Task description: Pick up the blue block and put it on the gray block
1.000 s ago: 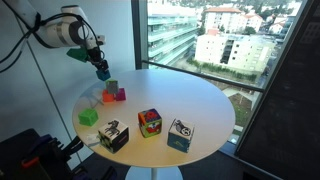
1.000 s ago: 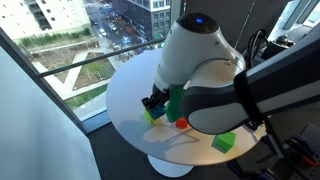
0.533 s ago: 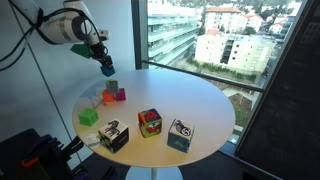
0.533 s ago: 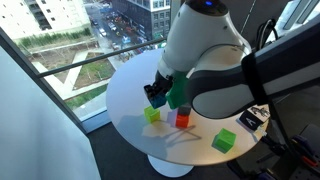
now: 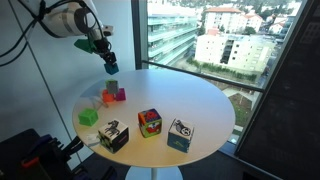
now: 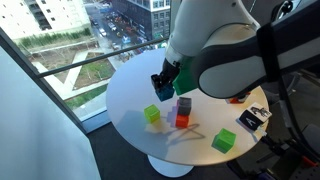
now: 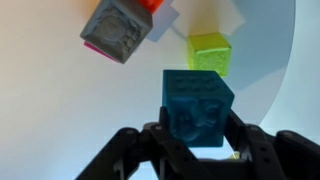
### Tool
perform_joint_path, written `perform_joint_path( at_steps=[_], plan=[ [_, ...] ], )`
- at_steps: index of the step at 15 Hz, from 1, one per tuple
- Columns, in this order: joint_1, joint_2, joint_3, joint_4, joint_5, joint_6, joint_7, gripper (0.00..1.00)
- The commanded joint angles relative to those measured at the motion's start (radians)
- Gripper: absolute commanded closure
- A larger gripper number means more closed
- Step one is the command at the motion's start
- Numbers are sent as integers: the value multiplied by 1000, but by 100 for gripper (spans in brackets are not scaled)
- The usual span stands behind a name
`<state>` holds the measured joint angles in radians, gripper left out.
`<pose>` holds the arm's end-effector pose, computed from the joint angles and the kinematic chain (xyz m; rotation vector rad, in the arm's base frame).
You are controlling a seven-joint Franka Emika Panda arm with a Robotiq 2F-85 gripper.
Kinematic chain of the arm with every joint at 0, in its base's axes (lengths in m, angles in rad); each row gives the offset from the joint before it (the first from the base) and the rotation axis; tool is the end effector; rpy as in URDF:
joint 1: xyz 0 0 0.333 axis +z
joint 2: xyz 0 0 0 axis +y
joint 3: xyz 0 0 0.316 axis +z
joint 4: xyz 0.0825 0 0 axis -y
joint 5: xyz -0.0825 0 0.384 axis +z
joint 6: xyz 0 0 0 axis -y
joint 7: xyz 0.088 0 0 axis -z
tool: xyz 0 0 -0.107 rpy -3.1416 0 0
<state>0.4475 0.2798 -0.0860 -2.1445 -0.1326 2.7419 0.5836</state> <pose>0.5570 0.2176 0.3049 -3.0366 0.1535 -0.4981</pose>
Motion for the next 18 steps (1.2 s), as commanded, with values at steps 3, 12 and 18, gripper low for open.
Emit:
perform_joint_path(
  at_steps=[3,12,18],
  plan=[
    [-87,-79,71,13,-8,-157,-29,70],
    [-175,-108,144,19,5,-326,-107,70],
    [-193,-105,160,12,-4,-362,-152,70]
  ],
)
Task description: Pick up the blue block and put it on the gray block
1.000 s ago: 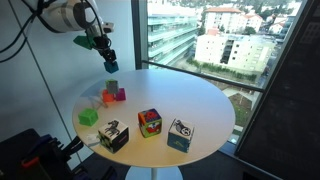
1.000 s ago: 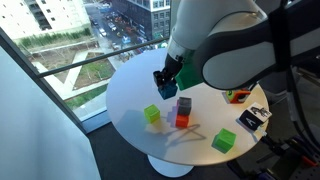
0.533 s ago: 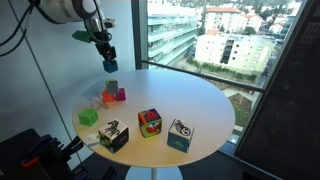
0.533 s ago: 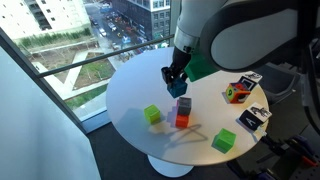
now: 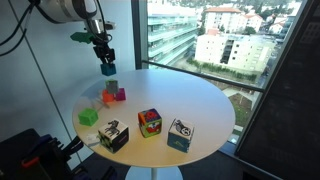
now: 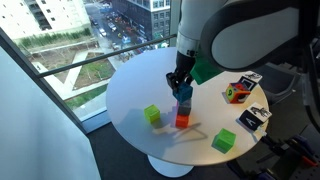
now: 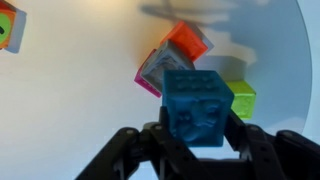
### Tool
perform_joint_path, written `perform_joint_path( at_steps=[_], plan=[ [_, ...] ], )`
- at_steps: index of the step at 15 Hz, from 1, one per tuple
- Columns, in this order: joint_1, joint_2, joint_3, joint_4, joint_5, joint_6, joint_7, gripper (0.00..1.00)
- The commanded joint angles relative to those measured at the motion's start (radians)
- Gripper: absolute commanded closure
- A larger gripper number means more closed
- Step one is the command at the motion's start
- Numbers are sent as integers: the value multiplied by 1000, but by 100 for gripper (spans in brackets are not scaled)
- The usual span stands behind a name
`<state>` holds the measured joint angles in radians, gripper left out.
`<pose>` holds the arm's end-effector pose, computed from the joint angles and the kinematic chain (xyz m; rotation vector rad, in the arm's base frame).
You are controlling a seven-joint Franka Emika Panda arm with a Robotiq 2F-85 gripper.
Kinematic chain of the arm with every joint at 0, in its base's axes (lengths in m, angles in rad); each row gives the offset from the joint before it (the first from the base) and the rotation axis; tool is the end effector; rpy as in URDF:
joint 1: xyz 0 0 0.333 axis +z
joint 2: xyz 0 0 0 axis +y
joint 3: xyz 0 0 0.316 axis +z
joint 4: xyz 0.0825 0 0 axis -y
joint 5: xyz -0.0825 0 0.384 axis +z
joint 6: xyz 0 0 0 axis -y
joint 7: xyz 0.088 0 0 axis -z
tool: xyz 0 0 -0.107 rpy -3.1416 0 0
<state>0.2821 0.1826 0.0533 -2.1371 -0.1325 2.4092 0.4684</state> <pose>0.5417 0.1875 0.3292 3.0944 -0.0615 0.1788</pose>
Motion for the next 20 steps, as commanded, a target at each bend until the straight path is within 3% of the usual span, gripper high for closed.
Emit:
perform_joint_path(
  at_steps=[1,20],
  plan=[
    [-30,-10,22,1,-5,-28,-47,70],
    [-115,-12,82,-61,133,70,-544,70]
  ],
)
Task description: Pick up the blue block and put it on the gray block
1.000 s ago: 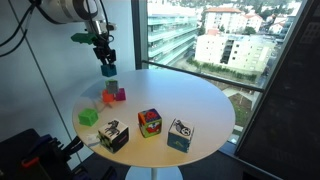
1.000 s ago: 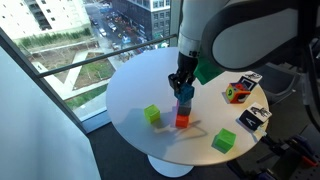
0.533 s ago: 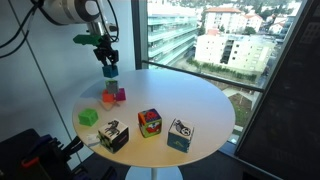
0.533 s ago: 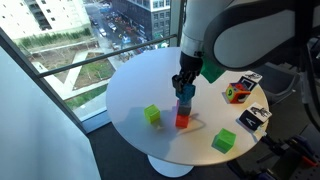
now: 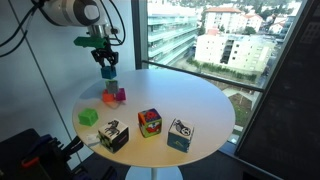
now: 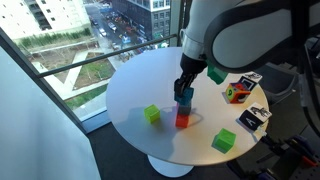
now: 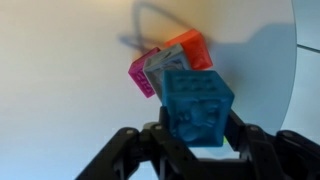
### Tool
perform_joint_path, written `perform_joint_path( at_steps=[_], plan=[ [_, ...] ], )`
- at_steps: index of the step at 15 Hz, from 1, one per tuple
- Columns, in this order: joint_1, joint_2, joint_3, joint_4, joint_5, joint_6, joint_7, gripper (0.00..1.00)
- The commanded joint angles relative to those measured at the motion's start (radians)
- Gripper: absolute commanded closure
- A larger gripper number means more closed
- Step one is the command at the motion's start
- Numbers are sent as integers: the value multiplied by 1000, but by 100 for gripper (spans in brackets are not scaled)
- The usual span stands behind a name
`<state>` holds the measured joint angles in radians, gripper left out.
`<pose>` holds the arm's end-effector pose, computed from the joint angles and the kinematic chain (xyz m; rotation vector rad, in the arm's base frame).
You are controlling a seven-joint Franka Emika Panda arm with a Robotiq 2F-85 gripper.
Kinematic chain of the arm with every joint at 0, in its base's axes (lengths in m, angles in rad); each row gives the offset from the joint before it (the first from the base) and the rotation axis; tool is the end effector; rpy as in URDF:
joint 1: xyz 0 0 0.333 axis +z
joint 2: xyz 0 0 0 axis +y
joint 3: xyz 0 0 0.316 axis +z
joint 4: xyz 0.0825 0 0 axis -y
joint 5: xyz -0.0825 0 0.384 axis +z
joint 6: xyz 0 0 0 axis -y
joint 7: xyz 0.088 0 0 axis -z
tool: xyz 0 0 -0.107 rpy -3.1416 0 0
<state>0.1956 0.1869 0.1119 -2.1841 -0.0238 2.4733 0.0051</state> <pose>0.5386 0.1704 0.3133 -3.0774 -0.4924 -0.1584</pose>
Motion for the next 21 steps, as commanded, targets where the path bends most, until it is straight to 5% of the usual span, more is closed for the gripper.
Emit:
perform_joint_path(
  at_steps=[1,9,16,17,21],
  plan=[
    [-29,-17,24,-14,22,5,-95,70],
    [-32,-24,31,-22,19,16,-152,70],
    [-3,-28,32,-49,32,24,75,70],
    [-12,-1,30,-21,13,9,19,45],
    [-5,-2,34,-29,15,13,62,45]
  ],
)
